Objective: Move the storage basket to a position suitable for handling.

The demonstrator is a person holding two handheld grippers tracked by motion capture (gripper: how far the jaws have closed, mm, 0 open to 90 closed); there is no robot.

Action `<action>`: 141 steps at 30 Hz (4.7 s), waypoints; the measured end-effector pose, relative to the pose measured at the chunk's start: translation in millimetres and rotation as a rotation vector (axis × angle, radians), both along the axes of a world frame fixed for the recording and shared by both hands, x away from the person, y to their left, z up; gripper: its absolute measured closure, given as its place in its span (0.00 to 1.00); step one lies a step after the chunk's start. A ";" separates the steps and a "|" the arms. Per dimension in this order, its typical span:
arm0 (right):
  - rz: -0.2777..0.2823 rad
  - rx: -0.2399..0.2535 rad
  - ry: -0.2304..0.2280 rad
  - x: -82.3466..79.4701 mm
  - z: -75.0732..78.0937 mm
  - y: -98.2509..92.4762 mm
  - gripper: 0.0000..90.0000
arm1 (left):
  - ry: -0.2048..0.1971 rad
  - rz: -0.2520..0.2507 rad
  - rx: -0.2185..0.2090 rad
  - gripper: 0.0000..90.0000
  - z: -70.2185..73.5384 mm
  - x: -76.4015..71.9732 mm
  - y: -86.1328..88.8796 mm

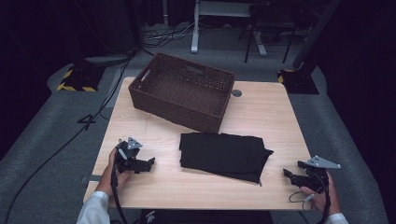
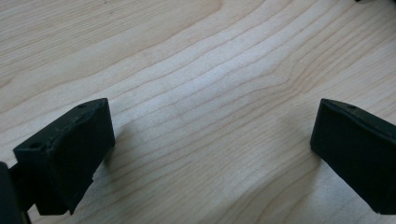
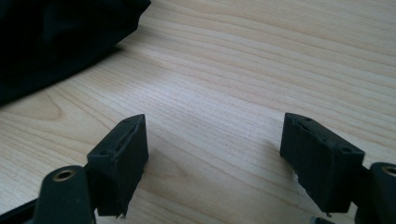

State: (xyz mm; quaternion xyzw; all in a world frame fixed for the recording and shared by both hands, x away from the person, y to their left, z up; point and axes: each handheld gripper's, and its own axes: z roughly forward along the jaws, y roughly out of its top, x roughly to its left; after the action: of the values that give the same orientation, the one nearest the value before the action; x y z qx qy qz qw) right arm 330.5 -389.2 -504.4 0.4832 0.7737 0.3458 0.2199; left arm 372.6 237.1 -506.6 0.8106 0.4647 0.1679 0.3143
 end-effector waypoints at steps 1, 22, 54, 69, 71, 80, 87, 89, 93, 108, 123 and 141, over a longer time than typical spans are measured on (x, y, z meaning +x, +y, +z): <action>0.000 -0.001 0.000 -0.1 0.0 0.1 0.26 | 0.003 -0.006 -0.001 0.00 0.1 -0.5 -0.4; 0.172 0.054 -0.143 4.8 49.6 52.9 0.35 | -0.036 -0.138 -0.005 0.19 14.7 -3.8 -3.8; 0.356 -0.048 -0.072 49.3 16.3 165.6 0.36 | -0.236 -0.414 -0.060 0.26 114.7 104.9 -150.0; 0.434 -0.035 -0.046 39.6 17.9 156.3 0.38 | -0.156 -0.503 0.000 0.46 98.5 138.6 -184.7; 0.440 -0.032 -0.045 38.7 18.0 155.5 0.38 | -0.134 -0.520 -0.022 0.49 97.7 141.7 -188.5; 0.487 -0.027 -0.034 33.9 19.4 150.6 0.41 | -0.108 -0.655 -0.069 0.75 92.2 138.8 -222.6; 0.530 -0.034 -0.027 28.4 20.6 149.7 0.42 | -0.129 -0.658 -0.038 0.78 92.9 125.6 -258.9; 0.542 -0.041 -0.026 26.2 20.8 151.2 0.42 | -0.124 -0.677 -0.045 0.78 93.0 122.7 -266.5; 0.563 -0.048 -0.027 22.8 21.0 155.2 0.43 | -0.122 -0.692 -0.051 0.77 93.1 115.3 -288.5; 0.633 -0.065 -0.044 11.9 20.9 174.0 0.47 | -0.139 -0.732 -0.044 0.69 93.4 83.3 -363.0; 0.494 -0.046 -0.120 2.7 42.9 139.9 0.35 | -0.279 -0.654 -0.104 0.26 146.4 46.0 -263.0; 0.289 0.041 -0.031 -9.5 38.2 116.8 0.26 | -0.068 -0.457 0.011 0.22 28.2 8.4 -109.7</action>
State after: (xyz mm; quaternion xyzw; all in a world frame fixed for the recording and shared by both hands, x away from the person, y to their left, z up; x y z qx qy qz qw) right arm 321.1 -272.4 -466.2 0.3657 0.8244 0.3972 0.1699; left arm 381.0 127.4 -478.4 0.8903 0.2572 0.1222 0.3554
